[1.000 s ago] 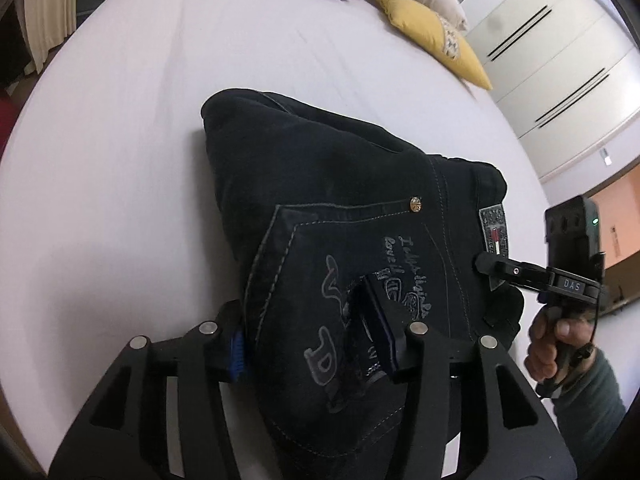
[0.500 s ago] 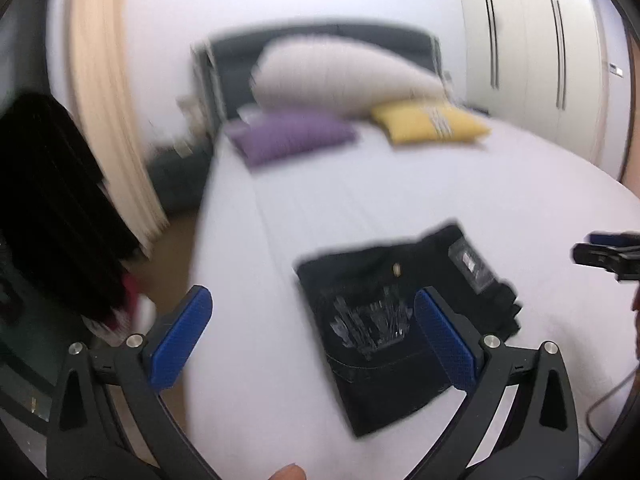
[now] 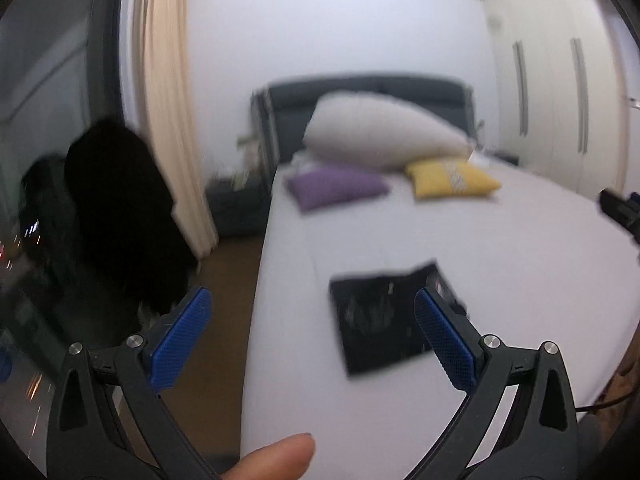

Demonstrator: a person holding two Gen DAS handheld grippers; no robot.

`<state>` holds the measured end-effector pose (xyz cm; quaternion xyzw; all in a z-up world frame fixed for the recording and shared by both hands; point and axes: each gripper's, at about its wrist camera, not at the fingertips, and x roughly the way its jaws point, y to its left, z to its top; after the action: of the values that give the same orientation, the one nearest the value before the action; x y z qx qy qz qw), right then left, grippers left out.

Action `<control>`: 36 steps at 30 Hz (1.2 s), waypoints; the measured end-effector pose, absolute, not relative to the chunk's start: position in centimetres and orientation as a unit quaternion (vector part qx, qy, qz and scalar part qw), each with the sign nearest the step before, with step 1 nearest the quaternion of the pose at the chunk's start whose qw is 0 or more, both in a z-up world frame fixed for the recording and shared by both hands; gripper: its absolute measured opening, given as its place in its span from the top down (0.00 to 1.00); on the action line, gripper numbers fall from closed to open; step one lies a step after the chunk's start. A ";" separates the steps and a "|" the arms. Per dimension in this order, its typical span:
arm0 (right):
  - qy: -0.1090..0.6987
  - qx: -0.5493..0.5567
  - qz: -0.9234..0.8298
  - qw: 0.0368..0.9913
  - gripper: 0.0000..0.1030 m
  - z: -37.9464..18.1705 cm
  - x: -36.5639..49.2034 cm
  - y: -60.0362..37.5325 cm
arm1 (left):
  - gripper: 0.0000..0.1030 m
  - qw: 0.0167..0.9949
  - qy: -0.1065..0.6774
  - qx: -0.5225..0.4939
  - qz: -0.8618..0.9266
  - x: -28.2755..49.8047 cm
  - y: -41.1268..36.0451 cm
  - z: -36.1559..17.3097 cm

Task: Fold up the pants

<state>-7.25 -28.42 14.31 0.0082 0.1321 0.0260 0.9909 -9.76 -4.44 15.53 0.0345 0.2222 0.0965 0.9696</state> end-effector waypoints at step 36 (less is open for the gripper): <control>0.336 -0.011 0.015 0.942 0.00 6.3 -6.8 -24.1 | 0.00 0.915 0.396 -0.035 0.073 -4.2 -4.4 4.2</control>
<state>-6.79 -24.07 6.32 -0.0114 0.3359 0.0154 0.9417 -4.22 -4.35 4.20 -0.0351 0.3959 0.0727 0.9147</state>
